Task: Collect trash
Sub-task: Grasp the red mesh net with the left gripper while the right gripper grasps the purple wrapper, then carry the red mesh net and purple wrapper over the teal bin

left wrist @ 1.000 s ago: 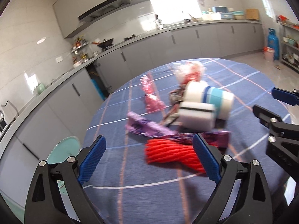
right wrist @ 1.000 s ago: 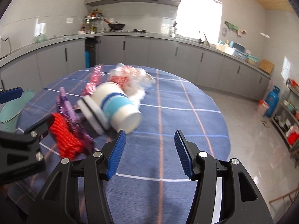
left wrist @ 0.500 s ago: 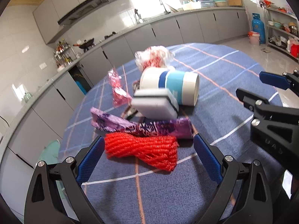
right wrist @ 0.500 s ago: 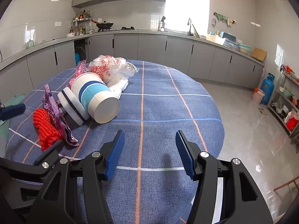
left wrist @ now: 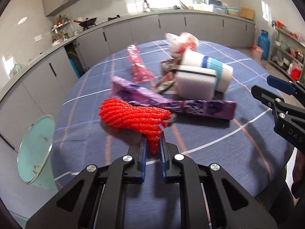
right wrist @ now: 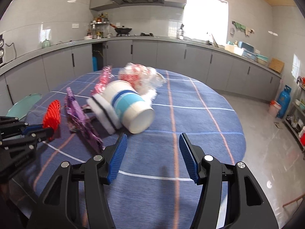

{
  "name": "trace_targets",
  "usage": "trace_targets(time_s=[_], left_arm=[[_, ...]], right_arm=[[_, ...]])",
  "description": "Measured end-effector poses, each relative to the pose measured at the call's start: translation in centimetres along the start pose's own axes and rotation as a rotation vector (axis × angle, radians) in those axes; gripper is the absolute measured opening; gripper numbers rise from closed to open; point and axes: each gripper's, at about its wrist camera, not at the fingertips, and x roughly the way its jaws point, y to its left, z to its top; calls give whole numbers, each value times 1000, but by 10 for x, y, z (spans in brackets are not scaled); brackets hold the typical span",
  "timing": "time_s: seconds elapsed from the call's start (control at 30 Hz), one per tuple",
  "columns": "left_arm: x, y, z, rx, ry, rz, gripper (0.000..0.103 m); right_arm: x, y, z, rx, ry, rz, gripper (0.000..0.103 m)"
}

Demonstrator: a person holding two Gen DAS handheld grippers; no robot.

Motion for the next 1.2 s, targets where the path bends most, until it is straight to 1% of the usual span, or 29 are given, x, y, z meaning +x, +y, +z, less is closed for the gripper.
trace_targets(time_s=[0.1,0.23,0.4,0.47,0.5,0.53,0.57,0.6,0.67,0.77,1.0,1.2], left_arm=[[-6,12,-4,-11,-16,25,12],[-11,21,-6,-10,-35,60,11],[-13,32,-6,-22,-40,74,11],[-13,35,-6,-32,-42,77,11],[-14,37,-5,-39,-44,78,11],[-15,39,-5,-44,-46,78,11],[-16,41,-5,-50,-49,81,11],[-17,43,-4,-54,-54,86,11],[-20,47,-5,-63,-62,93,11],[-24,54,-5,-73,-70,110,11],[-37,74,-4,-91,-97,181,11],[-43,97,-7,-121,-103,230,11]], right_arm=[[-1,14,3,-27,-13,48,57],[-2,39,5,-93,-26,105,57],[7,54,8,-130,-3,159,56],[12,60,8,-145,17,177,49],[15,63,8,-155,28,183,39],[17,67,7,-167,43,187,32],[19,70,5,-174,56,202,21],[19,72,4,-176,61,208,15],[17,76,3,-177,56,224,6],[11,79,5,-174,37,239,3],[-1,94,22,-170,-24,290,2],[-2,113,33,-196,-47,336,2]])
